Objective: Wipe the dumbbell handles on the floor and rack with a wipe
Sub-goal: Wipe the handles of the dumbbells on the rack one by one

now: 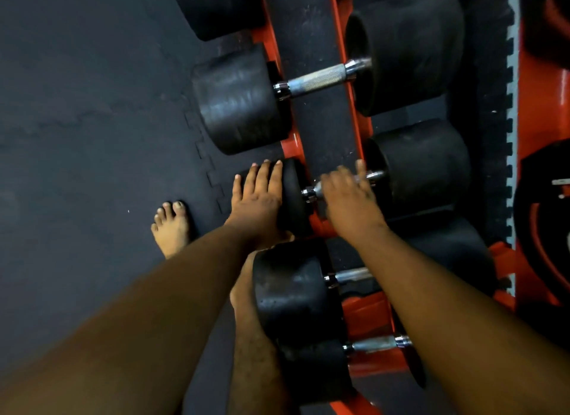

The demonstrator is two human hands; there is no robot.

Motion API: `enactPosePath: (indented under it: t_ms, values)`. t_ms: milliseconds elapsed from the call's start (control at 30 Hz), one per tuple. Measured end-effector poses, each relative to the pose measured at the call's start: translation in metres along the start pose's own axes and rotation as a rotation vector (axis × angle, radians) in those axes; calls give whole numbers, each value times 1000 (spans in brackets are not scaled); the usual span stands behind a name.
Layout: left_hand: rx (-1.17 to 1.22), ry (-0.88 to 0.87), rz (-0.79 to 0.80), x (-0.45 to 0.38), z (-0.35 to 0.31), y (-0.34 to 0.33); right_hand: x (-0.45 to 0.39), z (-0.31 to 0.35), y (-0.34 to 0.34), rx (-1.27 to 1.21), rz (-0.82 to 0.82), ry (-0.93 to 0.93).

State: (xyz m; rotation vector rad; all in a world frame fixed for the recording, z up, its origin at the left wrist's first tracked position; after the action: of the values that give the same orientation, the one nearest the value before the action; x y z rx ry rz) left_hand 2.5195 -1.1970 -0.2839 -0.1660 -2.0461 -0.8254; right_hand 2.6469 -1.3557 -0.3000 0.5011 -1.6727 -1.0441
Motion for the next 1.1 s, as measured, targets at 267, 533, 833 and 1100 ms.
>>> enactPosePath:
  t_ms: [267, 533, 833, 1100]
  values:
    - [10, 0, 54, -1, 0, 5, 4, 32, 2, -102, -57, -45]
    - [13, 0, 49, -3, 3, 3, 67, 53, -27, -1207, -330, -758]
    - [-4, 11, 55, -3, 1, 5, -23, 34, 6, -2241, -585, -1655]
    - [9, -7, 80, -2, 3, 7, -30, 0, 24, -2327, -649, -1583]
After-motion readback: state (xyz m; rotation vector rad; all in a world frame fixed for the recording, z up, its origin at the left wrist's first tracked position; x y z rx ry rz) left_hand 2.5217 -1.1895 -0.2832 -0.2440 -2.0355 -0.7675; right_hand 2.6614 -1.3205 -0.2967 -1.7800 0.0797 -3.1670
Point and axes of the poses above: each hand's wrist, its own x-axis away from the middle knuckle, its own y-axis out of the back of the hand, z = x × y, the point moved 1 cm from there along -x, towards the middle knuckle, and after that the axes turned 5 degrees about y, right-handed, at the moved point
